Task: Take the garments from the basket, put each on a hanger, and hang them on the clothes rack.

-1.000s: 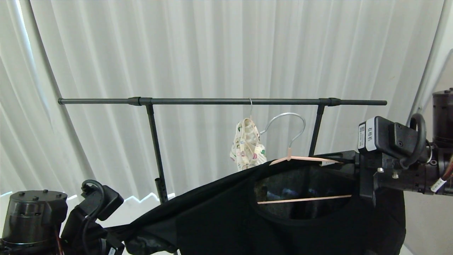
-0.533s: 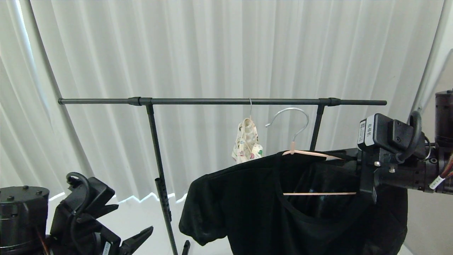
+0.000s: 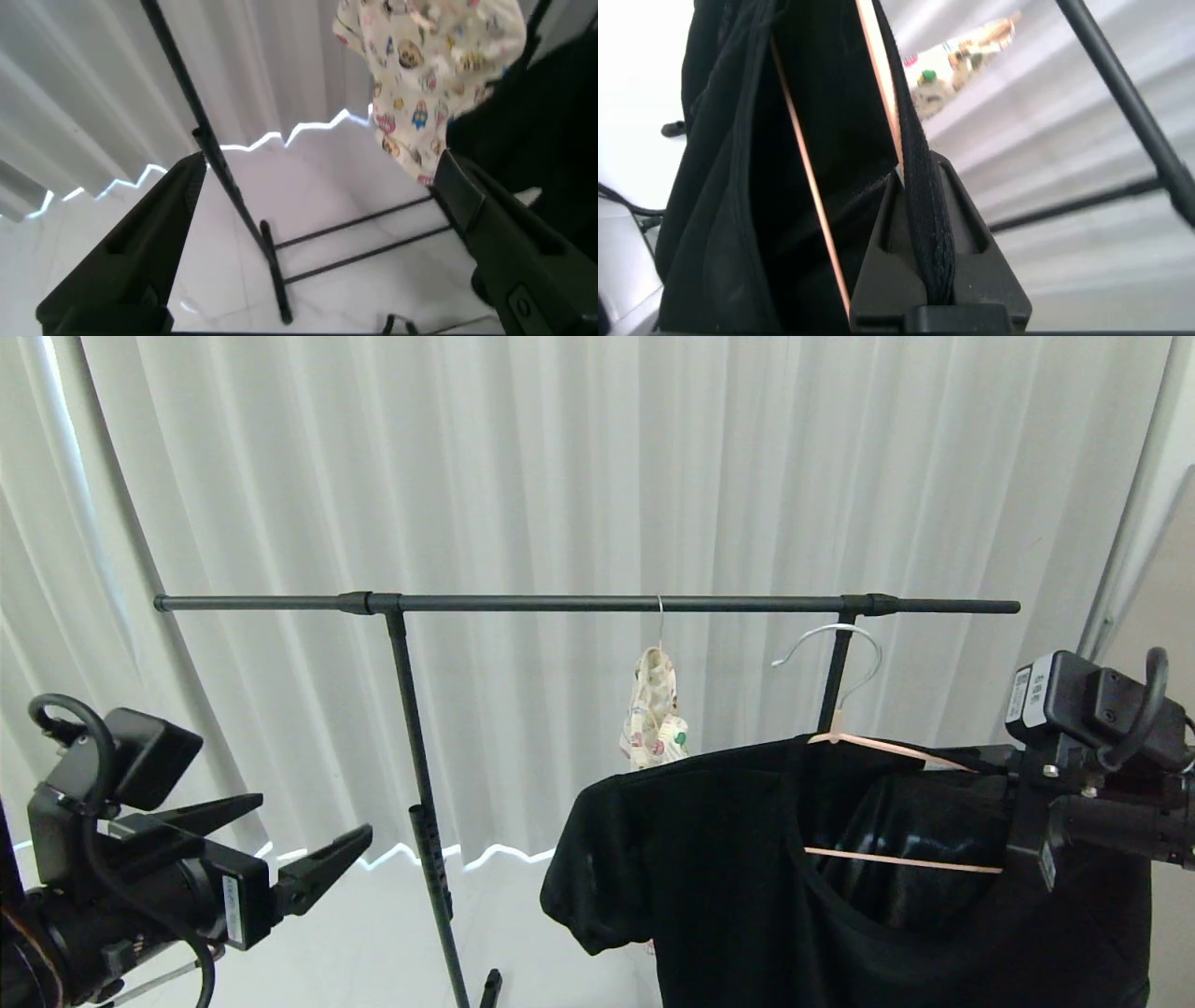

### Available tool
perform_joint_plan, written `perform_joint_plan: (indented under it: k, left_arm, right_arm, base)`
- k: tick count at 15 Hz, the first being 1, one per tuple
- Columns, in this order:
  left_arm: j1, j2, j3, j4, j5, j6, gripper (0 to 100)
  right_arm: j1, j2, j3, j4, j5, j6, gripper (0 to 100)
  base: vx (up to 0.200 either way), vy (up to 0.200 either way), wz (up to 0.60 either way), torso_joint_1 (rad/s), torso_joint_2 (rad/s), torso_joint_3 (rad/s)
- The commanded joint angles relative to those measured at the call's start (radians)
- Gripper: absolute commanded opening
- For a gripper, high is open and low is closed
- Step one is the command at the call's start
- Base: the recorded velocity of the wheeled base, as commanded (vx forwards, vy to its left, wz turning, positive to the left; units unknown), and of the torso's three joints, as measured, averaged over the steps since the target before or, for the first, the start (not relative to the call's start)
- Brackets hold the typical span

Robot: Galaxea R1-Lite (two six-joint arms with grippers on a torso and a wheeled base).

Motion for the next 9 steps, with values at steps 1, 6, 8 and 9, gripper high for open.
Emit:
perform_joint_plan:
  k: [1,6,8,9]
  left_arm:
    - [0.002,0.008,-0.052,0.004,0.026,-0.038,100]
    - [-0.001,0.008,-0.228,0.252,0.075,-0.124,100]
    - [-0.001,0.002,-0.281,0.445,0.086,-0.124,100]
    - [-0.001,0.0,-0.274,0.45,0.098,-0.124,100]
  right_arm:
    - [-0.002,-0.067,0.041,0.001,-0.026,0.043,0]
    - [-0.007,-0.134,0.096,0.038,-0.107,0.103,0]
    - [-0.013,-0.157,0.096,0.102,-0.158,0.149,0]
    - [-0.018,-0.166,0.096,0.121,-0.182,0.175,0]
  base:
    - [0.0,0.0,0.0,0.0,0.0,0.0]
    - [0.0,0.0,0.0,0.0,0.0,0.0]
    - [0.0,0.0,0.0,0.0,0.0,0.0]
    - [0.0,0.0,0.0,0.0,0.0,0.0]
